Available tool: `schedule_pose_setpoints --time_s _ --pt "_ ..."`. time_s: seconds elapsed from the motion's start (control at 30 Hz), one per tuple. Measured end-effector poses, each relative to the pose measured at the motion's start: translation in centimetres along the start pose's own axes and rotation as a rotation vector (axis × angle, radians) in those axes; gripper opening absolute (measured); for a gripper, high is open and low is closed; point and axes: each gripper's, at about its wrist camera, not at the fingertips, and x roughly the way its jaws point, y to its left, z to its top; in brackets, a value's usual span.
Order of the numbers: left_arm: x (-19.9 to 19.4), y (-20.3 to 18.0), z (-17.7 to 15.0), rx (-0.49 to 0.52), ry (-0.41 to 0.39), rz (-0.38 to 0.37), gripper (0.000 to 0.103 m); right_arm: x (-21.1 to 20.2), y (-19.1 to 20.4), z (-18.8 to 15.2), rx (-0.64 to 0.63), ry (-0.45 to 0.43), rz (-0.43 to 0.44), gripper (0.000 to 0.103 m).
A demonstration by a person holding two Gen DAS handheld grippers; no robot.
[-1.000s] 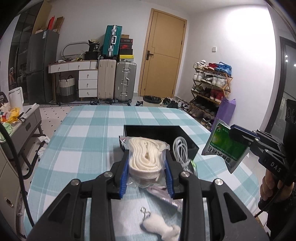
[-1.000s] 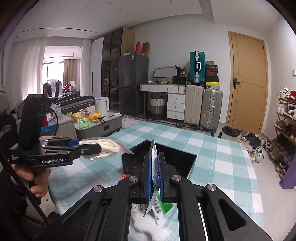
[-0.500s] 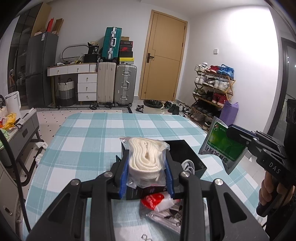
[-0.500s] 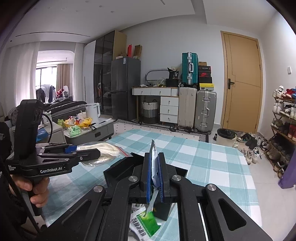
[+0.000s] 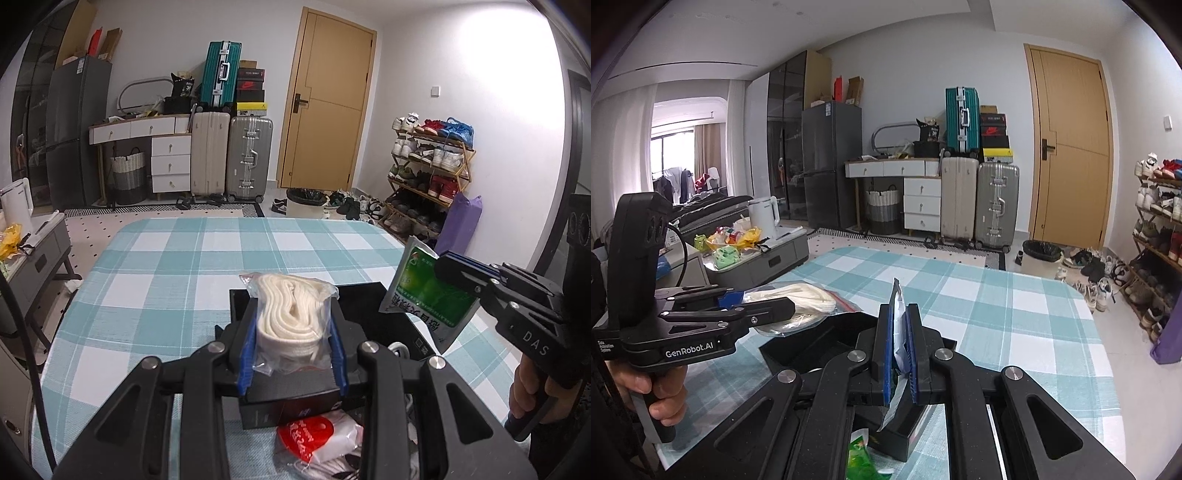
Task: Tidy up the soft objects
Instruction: 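Carry the rolled cloth and green packet into the black box and release both, then withdraw both tools and move the left tool toward the white plush toy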
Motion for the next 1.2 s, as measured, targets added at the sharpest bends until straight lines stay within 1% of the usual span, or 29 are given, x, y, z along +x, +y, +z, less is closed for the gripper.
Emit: schedule_pose_setpoints --time_s 0.43,0.6,0.73,0.83,0.87,0.9,0.93,0.97,1.0,1.03,1.07,1.1,1.13,1.17,1.2 --pt "3.1 -0.5 -0.6 0.025 0.053 0.008 0.032 4.4 -0.8 -0.6 0.023 0.062 0.023 0.007" --pt "3.5 -0.7 -0.8 0.036 0.054 0.009 0.032 5.4 -1.3 -1.0 0.031 0.078 0.028 0.007" --pt "3.7 -0.7 -1.0 0.037 0.072 0.000 0.032 6.1 -1.5 -1.2 0.034 0.094 0.028 0.007" --pt "3.9 -0.7 -1.1 0.044 0.085 0.002 0.033 6.2 -1.4 -1.4 0.033 0.099 0.016 0.007" --pt "3.9 -0.7 -1.1 0.042 0.091 0.001 0.035 6.1 -1.4 -1.4 0.033 0.101 0.009 0.007" --pt "3.8 -0.7 -1.1 0.039 0.095 -0.002 0.040 6.1 -1.4 -1.4 0.035 0.101 0.000 0.007" --pt "3.7 -0.6 -1.1 0.040 0.093 -0.004 0.044 6.0 -1.5 -1.4 0.038 0.110 -0.001 0.012" --pt "3.3 -0.6 -1.1 0.043 0.085 -0.008 0.055 5.8 -1.6 -1.4 0.039 0.114 -0.002 0.027" --pt "3.1 -0.6 -1.1 0.043 0.080 -0.010 0.063 5.4 -1.5 -1.5 0.037 0.114 -0.010 0.038" --pt "2.6 -0.6 -1.0 0.043 0.075 -0.015 0.065 5.0 -1.7 -1.5 0.039 0.114 -0.013 0.058" --pt "2.4 -0.6 -1.0 0.043 0.074 -0.019 0.075 4.5 -1.8 -1.5 0.043 0.107 -0.011 0.069" --pt "1.9 -0.6 -1.0 0.041 0.067 -0.023 0.086 4.0 -1.8 -1.6 0.045 0.098 -0.016 0.074" --pt "1.6 -0.6 -0.9 0.040 0.059 -0.021 0.091 3.3 -1.9 -1.6 0.047 0.092 -0.029 0.087" --pt "1.1 -0.6 -0.9 0.037 0.050 -0.020 0.097 2.8 -1.9 -1.7 0.049 0.091 -0.034 0.096" --pt "0.6 -0.6 -1.0 0.033 0.046 -0.023 0.102 2.2 -1.9 -1.8 0.051 0.090 -0.032 0.099"
